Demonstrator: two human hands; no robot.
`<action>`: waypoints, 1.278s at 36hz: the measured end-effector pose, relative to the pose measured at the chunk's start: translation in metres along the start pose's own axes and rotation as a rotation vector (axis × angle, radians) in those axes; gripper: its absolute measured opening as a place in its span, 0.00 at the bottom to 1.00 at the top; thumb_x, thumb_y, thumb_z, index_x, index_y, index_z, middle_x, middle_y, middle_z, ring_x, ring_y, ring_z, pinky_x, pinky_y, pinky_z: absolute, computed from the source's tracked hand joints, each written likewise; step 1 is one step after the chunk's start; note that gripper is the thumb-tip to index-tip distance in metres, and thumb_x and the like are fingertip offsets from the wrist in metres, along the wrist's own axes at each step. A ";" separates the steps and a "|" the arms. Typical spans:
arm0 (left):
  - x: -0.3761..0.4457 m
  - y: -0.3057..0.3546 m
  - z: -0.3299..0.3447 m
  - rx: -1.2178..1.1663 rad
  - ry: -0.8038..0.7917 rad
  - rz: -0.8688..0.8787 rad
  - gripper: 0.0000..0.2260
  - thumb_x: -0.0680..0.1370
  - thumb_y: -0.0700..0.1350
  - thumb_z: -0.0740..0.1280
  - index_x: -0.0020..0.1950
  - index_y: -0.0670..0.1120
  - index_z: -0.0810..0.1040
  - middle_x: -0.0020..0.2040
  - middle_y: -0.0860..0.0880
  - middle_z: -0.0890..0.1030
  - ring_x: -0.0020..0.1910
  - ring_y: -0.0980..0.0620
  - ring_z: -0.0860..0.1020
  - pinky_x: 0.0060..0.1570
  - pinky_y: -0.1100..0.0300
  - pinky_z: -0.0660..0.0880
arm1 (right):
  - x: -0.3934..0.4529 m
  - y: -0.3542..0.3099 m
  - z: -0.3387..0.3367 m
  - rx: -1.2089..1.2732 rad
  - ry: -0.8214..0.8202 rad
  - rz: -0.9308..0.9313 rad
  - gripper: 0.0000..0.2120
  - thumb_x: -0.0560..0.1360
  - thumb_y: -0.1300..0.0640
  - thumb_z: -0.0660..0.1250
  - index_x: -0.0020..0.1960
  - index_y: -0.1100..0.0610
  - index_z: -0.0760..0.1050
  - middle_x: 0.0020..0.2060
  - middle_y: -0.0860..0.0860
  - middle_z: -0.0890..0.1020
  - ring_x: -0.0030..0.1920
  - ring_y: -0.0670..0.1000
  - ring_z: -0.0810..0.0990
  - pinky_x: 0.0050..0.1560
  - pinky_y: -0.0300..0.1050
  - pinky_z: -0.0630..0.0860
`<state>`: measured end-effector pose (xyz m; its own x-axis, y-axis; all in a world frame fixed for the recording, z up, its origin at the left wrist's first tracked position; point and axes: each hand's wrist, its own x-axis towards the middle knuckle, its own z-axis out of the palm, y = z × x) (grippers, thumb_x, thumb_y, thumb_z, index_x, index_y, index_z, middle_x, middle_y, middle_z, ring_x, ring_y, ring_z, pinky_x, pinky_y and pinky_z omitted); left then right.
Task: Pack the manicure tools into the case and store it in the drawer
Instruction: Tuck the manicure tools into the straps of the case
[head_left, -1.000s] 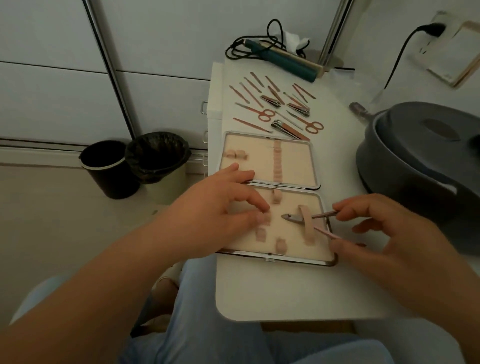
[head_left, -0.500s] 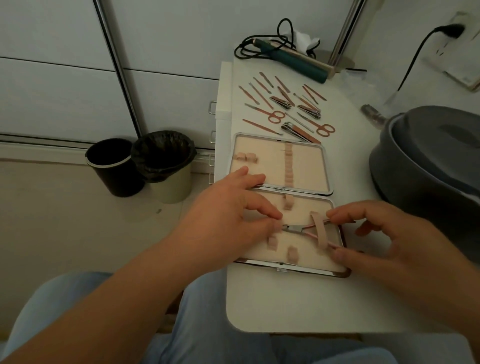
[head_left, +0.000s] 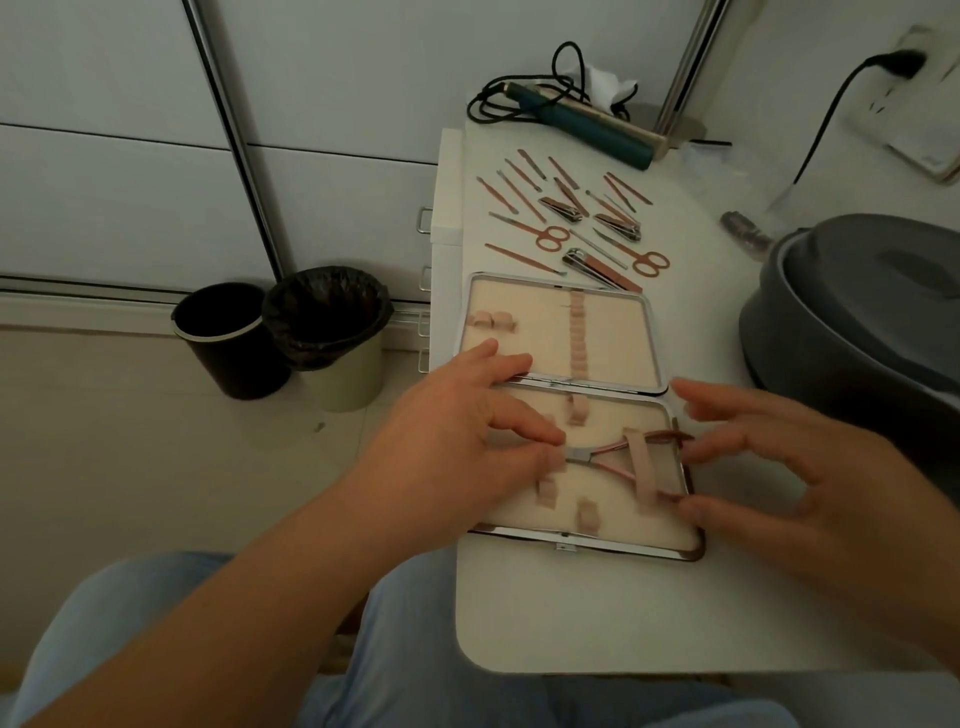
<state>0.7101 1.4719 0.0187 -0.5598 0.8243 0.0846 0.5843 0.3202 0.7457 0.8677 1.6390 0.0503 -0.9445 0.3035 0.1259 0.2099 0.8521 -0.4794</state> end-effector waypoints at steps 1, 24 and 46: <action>0.000 0.000 0.000 -0.007 0.003 -0.001 0.05 0.69 0.54 0.69 0.43 0.65 0.79 0.68 0.65 0.65 0.60 0.76 0.50 0.63 0.67 0.48 | -0.001 0.000 -0.001 -0.007 0.003 -0.010 0.14 0.58 0.36 0.63 0.38 0.40 0.79 0.56 0.28 0.73 0.58 0.36 0.73 0.60 0.47 0.71; 0.001 -0.001 0.004 -0.015 0.043 -0.005 0.05 0.67 0.54 0.71 0.39 0.65 0.79 0.62 0.69 0.67 0.59 0.77 0.52 0.59 0.72 0.49 | -0.001 0.005 0.015 0.021 -0.075 -0.110 0.03 0.68 0.48 0.67 0.36 0.43 0.75 0.54 0.30 0.72 0.61 0.32 0.65 0.55 0.19 0.58; -0.007 0.009 0.021 -0.010 0.159 -0.023 0.03 0.70 0.53 0.70 0.42 0.60 0.81 0.65 0.65 0.66 0.65 0.68 0.55 0.62 0.73 0.50 | 0.005 0.004 0.025 -0.020 0.097 -0.130 0.10 0.67 0.50 0.67 0.49 0.45 0.76 0.50 0.35 0.74 0.56 0.35 0.69 0.56 0.22 0.61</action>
<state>0.7312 1.4789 0.0113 -0.6596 0.7322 0.1699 0.5643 0.3331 0.7554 0.8576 1.6330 0.0278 -0.9355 0.2287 0.2691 0.0932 0.8949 -0.4365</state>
